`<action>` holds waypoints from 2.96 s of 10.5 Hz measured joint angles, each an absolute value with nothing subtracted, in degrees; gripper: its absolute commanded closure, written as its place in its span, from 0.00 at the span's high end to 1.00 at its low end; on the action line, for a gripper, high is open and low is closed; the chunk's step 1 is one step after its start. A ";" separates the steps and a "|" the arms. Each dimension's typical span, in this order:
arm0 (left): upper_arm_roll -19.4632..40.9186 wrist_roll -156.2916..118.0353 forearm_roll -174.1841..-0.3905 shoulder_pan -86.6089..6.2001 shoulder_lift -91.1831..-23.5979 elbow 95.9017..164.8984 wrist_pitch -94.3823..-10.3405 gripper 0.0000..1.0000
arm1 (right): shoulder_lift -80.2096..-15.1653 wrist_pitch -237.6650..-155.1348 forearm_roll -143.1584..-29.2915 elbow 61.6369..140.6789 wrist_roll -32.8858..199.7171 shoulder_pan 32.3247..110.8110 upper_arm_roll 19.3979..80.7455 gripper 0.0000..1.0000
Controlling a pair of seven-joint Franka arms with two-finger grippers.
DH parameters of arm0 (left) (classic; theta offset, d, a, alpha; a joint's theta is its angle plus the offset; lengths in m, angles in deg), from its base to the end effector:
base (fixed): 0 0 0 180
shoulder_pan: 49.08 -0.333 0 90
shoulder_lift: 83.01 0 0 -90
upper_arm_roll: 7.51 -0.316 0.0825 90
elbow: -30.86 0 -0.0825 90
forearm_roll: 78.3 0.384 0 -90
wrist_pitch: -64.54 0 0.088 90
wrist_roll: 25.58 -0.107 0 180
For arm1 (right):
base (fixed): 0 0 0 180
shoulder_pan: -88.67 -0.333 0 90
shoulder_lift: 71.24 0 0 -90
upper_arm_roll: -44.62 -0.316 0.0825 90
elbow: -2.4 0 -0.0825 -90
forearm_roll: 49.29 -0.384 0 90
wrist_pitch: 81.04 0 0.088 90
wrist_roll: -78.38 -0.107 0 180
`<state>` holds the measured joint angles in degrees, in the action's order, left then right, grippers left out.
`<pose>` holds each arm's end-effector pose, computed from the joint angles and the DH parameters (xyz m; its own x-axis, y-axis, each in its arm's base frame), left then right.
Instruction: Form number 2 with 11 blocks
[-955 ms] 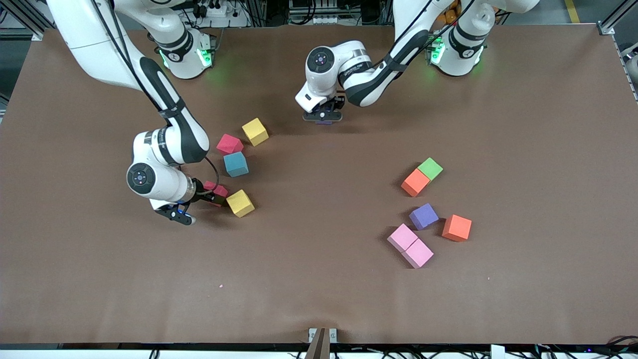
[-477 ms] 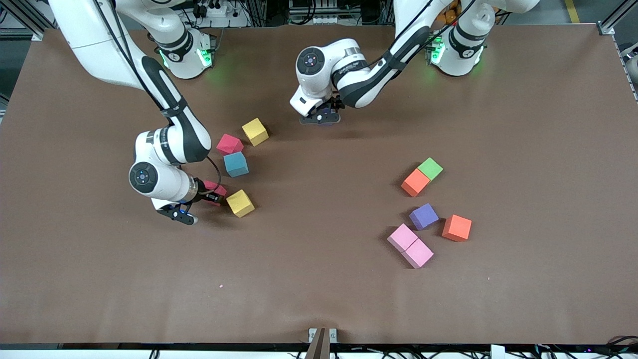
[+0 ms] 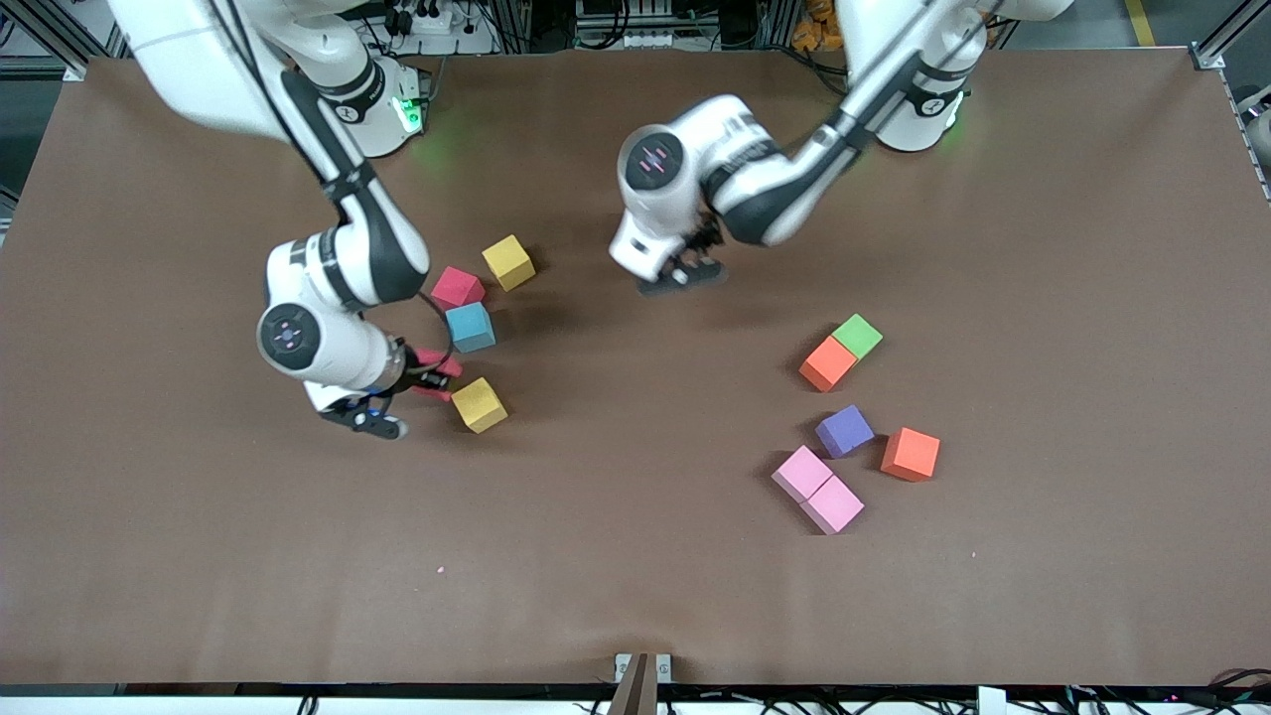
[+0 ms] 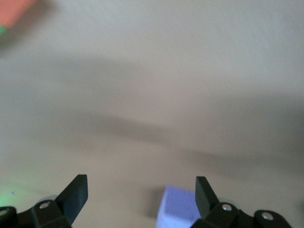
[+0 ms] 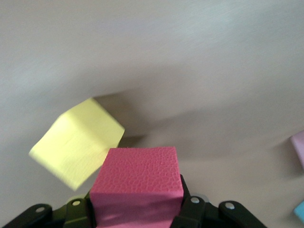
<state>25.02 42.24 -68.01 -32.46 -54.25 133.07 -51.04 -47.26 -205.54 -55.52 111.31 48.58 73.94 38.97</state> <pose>0.4393 -0.4507 0.2966 0.9474 0.2678 -0.1751 0.2494 -0.9609 -0.1201 0.5742 0.2149 0.2701 0.9550 -0.2289 -0.1885 -0.2385 -0.9707 -0.0296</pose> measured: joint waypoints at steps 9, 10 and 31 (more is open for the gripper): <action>19.29 40.65 -59.94 -45.36 -48.12 119.73 -51.09 1.00 | -50.57 -203.93 -54.67 113.12 54.97 48.08 38.66 0.07; 18.47 39.73 -58.42 -45.33 -46.09 117.70 -51.23 1.00 | -51.39 -203.88 -54.03 114.32 58.14 45.81 38.64 0.07; 14.53 34.55 -57.56 -45.49 -34.69 108.56 -62.07 1.00 | -49.20 -218.15 -42.11 125.61 102.48 31.33 38.62 0.05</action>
<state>14.53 34.55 -57.56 -45.49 -34.69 108.56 -62.07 -49.20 -218.15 -42.11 125.61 102.48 31.33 38.62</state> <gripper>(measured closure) 0.000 0.414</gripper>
